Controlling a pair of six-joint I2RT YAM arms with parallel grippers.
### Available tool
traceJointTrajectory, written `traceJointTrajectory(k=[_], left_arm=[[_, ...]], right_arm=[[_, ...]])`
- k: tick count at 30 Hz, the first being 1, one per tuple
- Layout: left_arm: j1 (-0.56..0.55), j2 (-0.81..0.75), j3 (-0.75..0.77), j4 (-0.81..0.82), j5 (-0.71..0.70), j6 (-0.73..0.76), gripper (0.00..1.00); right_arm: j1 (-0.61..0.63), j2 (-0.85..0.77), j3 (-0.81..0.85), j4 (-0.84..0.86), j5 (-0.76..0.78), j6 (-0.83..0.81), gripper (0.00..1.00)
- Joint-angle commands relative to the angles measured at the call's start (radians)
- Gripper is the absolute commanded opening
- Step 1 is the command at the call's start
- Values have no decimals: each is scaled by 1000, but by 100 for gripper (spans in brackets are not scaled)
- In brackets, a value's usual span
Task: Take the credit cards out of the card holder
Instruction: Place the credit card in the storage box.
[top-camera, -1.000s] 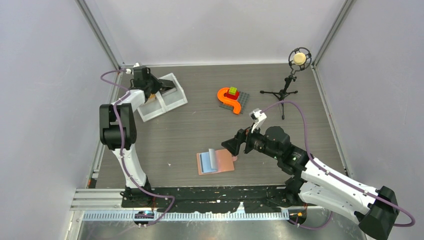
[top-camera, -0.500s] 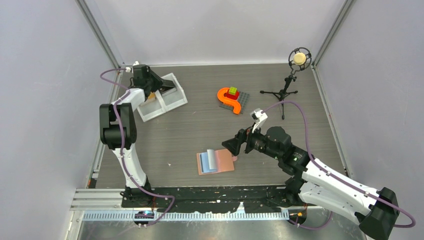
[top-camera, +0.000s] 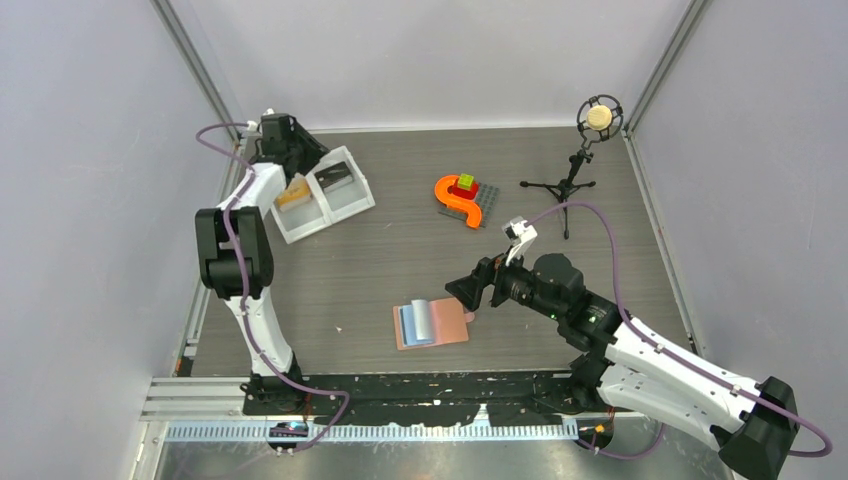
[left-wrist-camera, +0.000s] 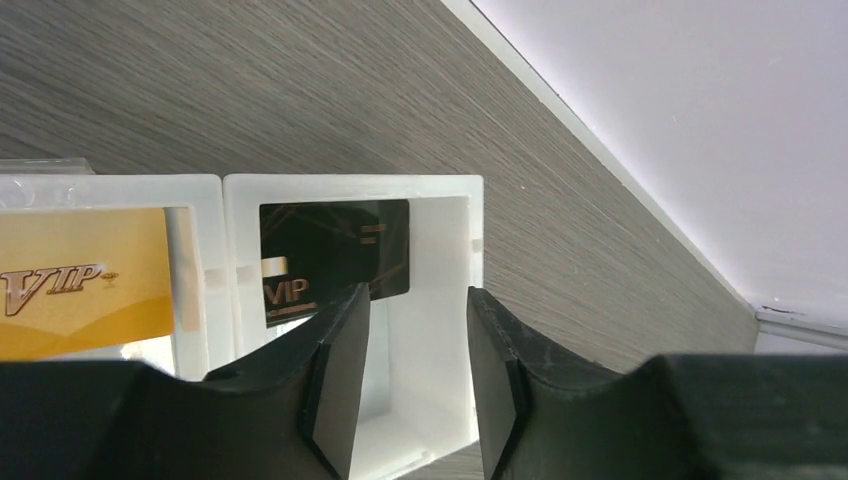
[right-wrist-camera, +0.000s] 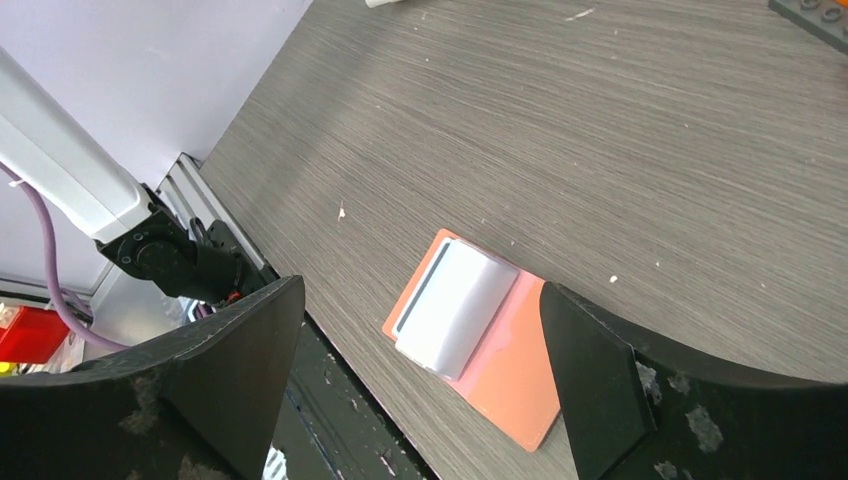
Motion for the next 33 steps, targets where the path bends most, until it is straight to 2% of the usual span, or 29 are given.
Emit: traceJointTrajectory(k=[1, 6, 10, 14, 20, 21, 27, 30, 33], left_arm=[[10, -78, 129, -178, -9, 27, 44], [13, -155, 156, -366, -14, 52, 50], [11, -262, 111, -483, 102, 86, 51], [-7, -436, -119, -450, 213, 110, 50], [-26, -702, -465, -399, 340, 153, 50], [-55, -734, -510, -405, 349, 166, 50], [-174, -928, -754, -404, 377, 202, 50], [-245, -1016, -840, -401, 366, 192, 51], [-261, -1086, -914, -386, 372, 179, 51]], right_arm=[[-4, -3, 53, -49, 60, 32, 95], [-3, -15, 52, -89, 88, 55, 95], [-3, 8, 62, -116, 140, 60, 95], [-2, 65, 81, -133, 129, 91, 99], [54, 180, 90, -80, 120, 134, 84], [85, 191, 90, -64, 128, 143, 82], [272, 332, 155, -88, 342, 205, 75], [332, 439, 211, -105, 389, 244, 72], [393, 552, 268, -145, 454, 260, 70]])
